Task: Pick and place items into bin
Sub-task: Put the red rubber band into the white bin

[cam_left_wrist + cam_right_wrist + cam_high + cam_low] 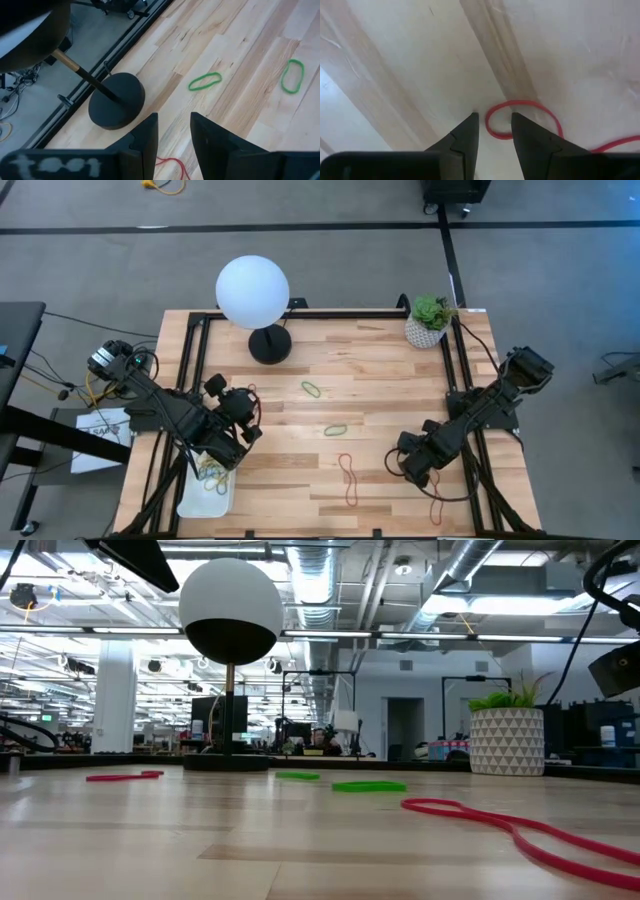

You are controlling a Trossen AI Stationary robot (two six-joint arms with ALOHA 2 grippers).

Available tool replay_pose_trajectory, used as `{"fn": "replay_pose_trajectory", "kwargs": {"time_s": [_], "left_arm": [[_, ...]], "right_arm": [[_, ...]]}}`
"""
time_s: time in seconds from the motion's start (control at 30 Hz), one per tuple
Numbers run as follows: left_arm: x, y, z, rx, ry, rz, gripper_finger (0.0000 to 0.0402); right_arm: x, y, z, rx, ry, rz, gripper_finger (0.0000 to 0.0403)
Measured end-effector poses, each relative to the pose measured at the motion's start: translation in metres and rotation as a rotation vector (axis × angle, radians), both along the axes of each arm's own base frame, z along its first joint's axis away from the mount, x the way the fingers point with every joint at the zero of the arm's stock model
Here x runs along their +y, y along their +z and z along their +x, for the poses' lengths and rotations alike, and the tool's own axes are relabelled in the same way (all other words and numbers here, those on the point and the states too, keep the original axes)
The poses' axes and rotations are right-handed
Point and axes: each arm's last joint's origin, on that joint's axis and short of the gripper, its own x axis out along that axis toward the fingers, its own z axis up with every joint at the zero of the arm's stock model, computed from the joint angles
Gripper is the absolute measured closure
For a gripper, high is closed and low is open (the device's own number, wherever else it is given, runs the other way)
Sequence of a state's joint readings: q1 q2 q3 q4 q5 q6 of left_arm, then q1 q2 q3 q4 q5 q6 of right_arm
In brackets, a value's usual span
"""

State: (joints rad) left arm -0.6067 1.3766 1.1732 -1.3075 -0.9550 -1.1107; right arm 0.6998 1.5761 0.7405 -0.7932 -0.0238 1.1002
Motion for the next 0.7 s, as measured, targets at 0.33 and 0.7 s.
{"fn": "replay_pose_trajectory", "kwargs": {"time_s": [0.33,0.7], "left_arm": [[0.001,0.001,0.0,-0.005,-0.017,0.059,0.0297],[0.001,0.003,0.001,-0.02,-0.026,0.117,0.0297]], "right_arm": [[0.003,-0.002,0.003,-0.051,0.022,0.043,0.0332],[0.02,0.036,0.035,-0.258,0.175,0.077,0.0399]]}}
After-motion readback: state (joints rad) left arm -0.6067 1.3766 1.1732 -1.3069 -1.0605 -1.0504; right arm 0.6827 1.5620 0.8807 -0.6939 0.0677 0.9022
